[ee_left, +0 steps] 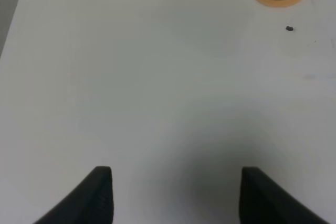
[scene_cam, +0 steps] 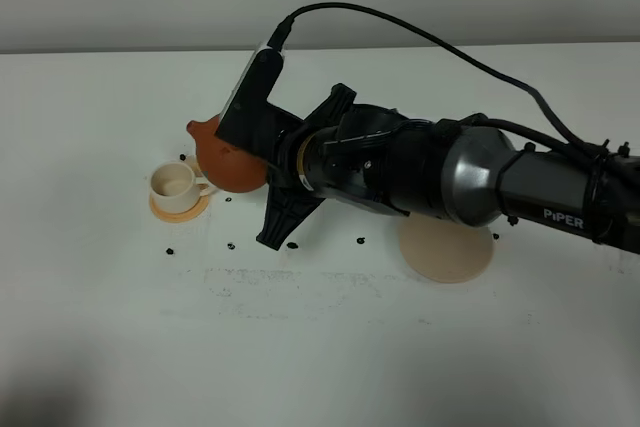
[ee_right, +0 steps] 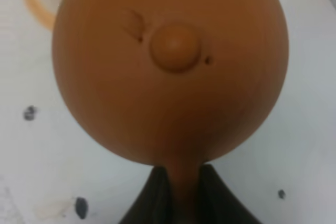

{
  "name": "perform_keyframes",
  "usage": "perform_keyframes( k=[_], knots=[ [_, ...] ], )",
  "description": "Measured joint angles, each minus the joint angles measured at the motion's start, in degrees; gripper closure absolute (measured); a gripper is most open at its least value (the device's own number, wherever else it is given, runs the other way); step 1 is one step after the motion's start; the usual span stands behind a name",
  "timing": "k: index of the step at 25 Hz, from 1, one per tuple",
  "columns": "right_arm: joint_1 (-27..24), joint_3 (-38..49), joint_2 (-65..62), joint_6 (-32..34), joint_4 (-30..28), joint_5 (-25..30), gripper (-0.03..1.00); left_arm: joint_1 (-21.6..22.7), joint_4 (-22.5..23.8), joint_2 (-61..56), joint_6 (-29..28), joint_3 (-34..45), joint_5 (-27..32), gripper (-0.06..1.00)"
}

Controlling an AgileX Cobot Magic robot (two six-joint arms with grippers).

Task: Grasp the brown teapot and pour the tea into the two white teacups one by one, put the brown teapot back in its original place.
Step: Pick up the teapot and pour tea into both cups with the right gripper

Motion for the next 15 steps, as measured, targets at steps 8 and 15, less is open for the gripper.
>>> perform_keyframes(
  k=[8, 15],
  knots=[
    [1.02, -5.51, 3.93, 0.44, -4.51, 4.54, 0.88, 0.00, 0.00, 0.00, 0.00, 0.00, 0.00, 0.44],
    [2.98, -6.15, 4.48, 0.32, -8.53, 5.72, 0.88, 0.00, 0.00, 0.00, 0.00, 0.00, 0.00, 0.44]
  ],
)
